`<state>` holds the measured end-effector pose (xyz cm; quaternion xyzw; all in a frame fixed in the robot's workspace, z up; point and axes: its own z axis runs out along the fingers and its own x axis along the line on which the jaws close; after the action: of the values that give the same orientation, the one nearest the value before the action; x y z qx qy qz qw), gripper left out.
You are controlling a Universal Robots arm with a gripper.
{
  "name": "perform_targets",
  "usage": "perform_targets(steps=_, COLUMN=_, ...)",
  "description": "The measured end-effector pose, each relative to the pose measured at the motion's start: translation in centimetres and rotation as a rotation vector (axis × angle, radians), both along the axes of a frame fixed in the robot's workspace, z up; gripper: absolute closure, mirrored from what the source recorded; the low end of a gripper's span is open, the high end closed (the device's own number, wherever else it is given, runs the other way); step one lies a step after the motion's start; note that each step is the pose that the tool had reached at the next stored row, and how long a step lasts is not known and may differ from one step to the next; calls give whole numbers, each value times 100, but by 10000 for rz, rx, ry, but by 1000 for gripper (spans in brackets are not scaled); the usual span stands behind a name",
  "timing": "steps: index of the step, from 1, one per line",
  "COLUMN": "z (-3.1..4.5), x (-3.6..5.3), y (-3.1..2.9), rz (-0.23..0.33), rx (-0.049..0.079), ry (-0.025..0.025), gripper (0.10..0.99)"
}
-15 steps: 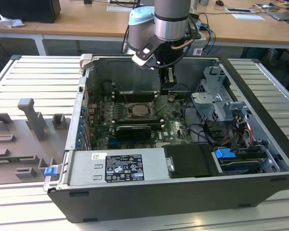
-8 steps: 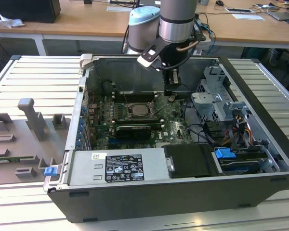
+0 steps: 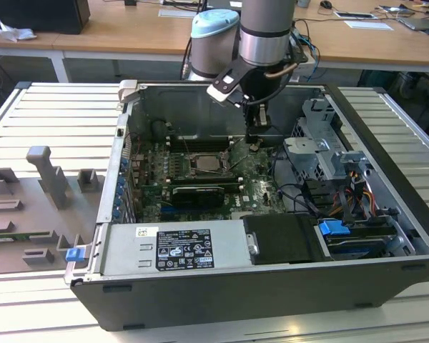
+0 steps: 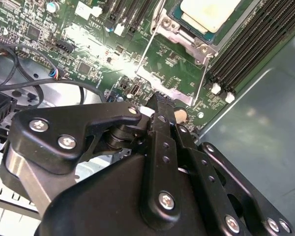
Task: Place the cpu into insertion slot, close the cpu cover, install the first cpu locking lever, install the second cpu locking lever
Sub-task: 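Close the cpu cover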
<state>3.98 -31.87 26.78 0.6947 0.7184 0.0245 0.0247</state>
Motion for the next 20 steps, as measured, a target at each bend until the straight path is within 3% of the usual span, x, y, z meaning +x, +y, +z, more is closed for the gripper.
perform_targets(steps=13, z=-42, x=85, y=0, rz=0, rx=1, ry=3, gripper=980)
perform_targets(steps=20, z=-191, x=85, y=0, rz=0, rx=-4, ry=33, gripper=980)
